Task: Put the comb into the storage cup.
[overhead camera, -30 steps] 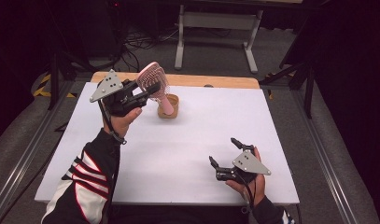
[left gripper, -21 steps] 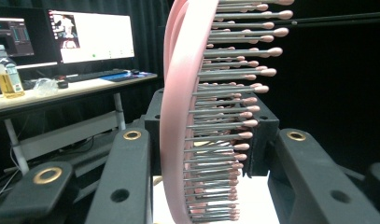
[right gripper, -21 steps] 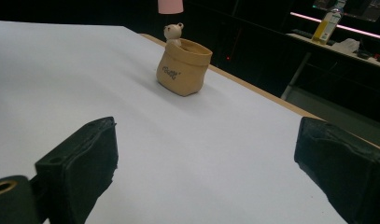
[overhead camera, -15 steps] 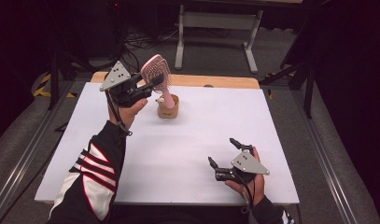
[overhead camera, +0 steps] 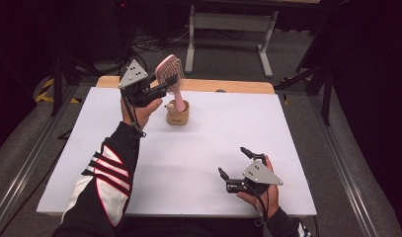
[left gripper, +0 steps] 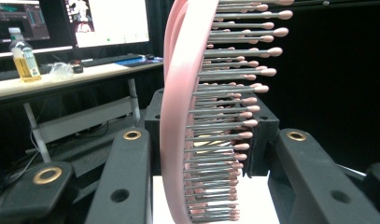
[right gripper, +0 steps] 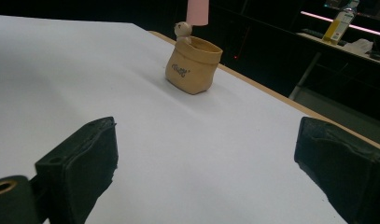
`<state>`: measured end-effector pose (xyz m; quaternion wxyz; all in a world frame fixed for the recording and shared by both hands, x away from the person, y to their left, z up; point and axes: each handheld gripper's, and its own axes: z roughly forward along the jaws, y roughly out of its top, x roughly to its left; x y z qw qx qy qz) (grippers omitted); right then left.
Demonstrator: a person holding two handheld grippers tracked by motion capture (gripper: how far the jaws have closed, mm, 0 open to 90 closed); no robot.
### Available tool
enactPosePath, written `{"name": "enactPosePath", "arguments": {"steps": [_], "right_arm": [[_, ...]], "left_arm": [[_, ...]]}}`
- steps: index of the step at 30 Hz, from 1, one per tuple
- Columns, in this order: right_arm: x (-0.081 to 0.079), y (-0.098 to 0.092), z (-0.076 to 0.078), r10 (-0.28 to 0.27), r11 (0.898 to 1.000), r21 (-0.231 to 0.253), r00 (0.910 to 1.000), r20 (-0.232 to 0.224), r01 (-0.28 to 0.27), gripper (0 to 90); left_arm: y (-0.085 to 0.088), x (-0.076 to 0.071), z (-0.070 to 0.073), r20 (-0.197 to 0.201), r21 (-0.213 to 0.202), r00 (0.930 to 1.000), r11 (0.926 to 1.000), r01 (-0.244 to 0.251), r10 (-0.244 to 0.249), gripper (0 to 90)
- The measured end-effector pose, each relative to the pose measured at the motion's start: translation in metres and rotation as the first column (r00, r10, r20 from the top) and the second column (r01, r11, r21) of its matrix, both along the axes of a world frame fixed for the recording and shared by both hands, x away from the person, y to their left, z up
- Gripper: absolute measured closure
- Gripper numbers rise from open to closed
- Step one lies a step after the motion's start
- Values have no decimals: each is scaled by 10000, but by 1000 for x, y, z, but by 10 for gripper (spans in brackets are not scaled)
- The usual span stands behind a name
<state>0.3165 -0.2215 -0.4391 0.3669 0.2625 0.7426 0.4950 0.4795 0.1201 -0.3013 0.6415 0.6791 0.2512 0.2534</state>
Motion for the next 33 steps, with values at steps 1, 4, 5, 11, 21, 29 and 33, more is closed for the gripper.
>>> {"name": "enactPosePath", "arguments": {"steps": [1,4,5,11,21,29,33], "right_arm": [[0,0,0,-36,10000,-2,10000,29,36,70],[0,-1,1,-53,9999,97,10000,80,52,71],[0,-1,1,-69,9999,94,9999,86,69,72],[-1,0,1,-31,10000,72,10000,77,31,72],[-1,0,0,30,10000,1,10000,-6,-30,76],[0,0,0,-11,10000,-7,10000,-31,11,76],[-1,0,0,-3,10000,-26,10000,-19,3,76]], "left_arm": [[0,0,0,0,0,10000,10000,0,0,630],[-1,7,-4,-152,-104,9999,9999,-43,41,630],[-2,8,-5,-169,-84,9998,9999,-138,136,630],[-5,15,-9,-323,73,9989,9994,-344,347,630],[-9,28,-21,-740,76,9963,9991,-429,433,630],[-15,32,-28,-919,249,9939,9980,-586,606,629],[-16,36,-34,-1079,229,9922,9979,-600,622,629]]}}
